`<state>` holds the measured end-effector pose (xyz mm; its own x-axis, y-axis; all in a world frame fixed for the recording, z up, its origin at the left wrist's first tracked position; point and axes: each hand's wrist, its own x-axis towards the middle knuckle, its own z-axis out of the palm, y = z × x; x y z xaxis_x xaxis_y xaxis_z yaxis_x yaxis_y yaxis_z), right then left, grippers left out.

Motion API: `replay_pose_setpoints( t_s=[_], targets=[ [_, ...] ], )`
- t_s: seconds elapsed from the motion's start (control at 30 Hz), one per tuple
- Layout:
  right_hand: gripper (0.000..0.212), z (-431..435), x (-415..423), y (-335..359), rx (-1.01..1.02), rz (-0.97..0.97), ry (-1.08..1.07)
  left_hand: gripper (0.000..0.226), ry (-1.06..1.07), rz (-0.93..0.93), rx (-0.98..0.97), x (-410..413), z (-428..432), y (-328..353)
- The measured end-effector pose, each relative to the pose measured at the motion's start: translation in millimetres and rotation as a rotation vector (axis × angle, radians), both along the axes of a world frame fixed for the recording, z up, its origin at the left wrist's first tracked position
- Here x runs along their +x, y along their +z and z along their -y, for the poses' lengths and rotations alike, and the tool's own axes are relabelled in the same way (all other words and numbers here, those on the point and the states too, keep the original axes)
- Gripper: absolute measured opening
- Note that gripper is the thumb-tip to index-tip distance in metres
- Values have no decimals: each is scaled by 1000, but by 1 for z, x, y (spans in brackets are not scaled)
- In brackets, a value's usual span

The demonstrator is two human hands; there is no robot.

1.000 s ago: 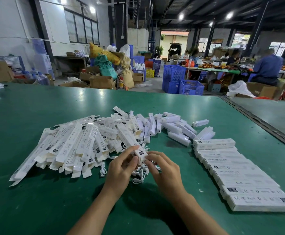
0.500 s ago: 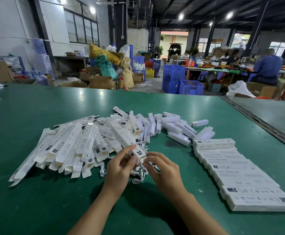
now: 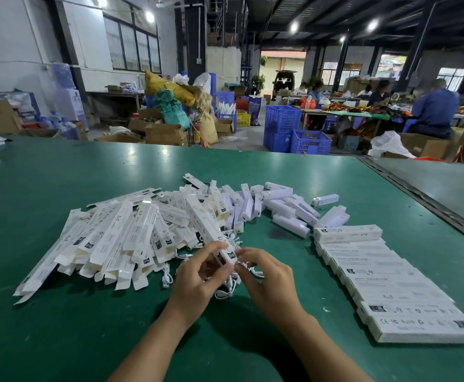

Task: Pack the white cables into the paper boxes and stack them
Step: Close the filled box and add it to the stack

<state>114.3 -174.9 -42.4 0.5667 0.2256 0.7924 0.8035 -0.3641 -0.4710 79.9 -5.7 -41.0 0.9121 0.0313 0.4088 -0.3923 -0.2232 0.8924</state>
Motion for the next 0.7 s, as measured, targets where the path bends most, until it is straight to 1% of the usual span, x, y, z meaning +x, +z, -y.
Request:
replay_pose_setpoints(
  t_s=[0.1,0.2,0.27,0.3,0.37,0.47,0.53,0.57,0.6,0.63,0.7],
  targets=[
    [34,-1,-1,0,39,-118,-57,44,-24,-20,8,1,1,1],
    [29,-1,0,-2,54,-131,-62,44,-37,-57,-31,1,3,1],
    [26,3,-1,0,64,-117,11,38,-72,-68,-96,-2,6,4],
    [27,5,-1,0,65,-116,64,34,-100,-68,-148,-3,7,6],
    [39,6,0,-3,58,-139,116,32,-182,-86,-297,-6,8,12],
    [54,6,4,-5,-12,-213,-28,43,-359,-180,-593,-7,3,20],
    [68,9,8,-7,-68,-263,-100,49,-460,-246,-747,-6,-5,22],
    [72,11,10,-8,-73,-291,-114,49,-488,-274,-821,-5,-9,22],
    [70,14,12,-9,-70,-318,-123,48,-498,-297,-891,-4,-13,22],
    [64,16,13,-10,-70,-342,-132,47,-494,-316,-955,-3,-17,21],
    [44,17,13,-10,-88,-371,-134,47,-455,-334,-1051,0,-21,19]
  ],
)
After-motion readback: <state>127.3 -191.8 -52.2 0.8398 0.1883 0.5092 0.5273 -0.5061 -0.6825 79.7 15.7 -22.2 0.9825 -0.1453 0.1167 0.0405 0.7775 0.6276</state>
